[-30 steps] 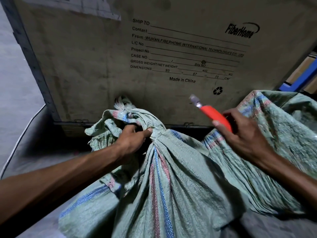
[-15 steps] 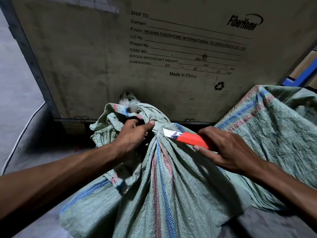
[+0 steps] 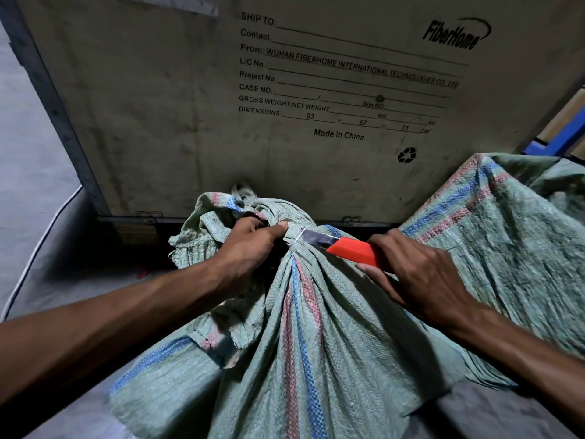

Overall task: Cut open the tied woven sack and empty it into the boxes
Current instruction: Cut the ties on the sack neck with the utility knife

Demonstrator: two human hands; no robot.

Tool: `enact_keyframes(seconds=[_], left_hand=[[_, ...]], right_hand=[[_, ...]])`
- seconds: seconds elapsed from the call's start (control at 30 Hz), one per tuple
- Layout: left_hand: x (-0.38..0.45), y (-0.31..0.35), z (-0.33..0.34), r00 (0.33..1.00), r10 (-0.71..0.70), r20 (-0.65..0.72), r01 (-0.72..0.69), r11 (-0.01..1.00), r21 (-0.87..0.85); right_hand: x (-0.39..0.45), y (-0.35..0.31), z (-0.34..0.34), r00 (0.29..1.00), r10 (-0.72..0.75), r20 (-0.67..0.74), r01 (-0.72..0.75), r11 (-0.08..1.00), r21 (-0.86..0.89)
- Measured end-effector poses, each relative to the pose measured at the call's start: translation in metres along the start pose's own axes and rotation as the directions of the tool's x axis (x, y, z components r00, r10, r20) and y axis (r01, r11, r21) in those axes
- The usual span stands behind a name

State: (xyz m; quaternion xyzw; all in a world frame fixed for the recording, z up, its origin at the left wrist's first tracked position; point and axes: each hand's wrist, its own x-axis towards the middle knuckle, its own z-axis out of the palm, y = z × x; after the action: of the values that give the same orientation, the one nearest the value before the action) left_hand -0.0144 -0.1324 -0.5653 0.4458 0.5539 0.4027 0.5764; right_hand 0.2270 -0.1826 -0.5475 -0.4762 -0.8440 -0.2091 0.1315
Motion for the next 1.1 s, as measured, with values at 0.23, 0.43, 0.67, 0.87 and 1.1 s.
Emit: enact_keyframes(seconds=[0.23, 0.43, 0.67, 0.87, 1.1], left_hand=[[0.006, 0.002, 0.004, 0.999, -0.035, 0.011, 0.034, 0.998, 0.061], [0.015, 0.016, 0.011, 0.997, -0.047, -0.053, 0.056, 0.983, 0.177], [0.027, -0.003, -0.002, 0.992, -0.095, -0.086, 0.117, 0.947, 0.298], [0.015, -0.011, -0.006, 0.99, 0.004, 0.144, -0.024, 0.99, 0.137], [-0.016, 0.01, -0.008, 0.965, 0.091, 0.246, -0.163, 0.943, 0.292]], right_hand=[[0.004, -0.005, 0.001, 0.999, 0.008, -0.046, -0.014, 0.992, -0.129], [0.017, -0.007, -0.006, 0.999, 0.045, -0.002, -0.045, 0.983, -0.176], [0.039, 0.027, -0.034, 0.931, 0.333, -0.149, -0.319, 0.941, 0.112], [0.04, 0.022, -0.025, 0.782, 0.602, 0.158, -0.578, 0.608, 0.544], [0.057, -0.016, -0.002, 0.754, 0.554, 0.354, -0.553, 0.245, 0.796]])
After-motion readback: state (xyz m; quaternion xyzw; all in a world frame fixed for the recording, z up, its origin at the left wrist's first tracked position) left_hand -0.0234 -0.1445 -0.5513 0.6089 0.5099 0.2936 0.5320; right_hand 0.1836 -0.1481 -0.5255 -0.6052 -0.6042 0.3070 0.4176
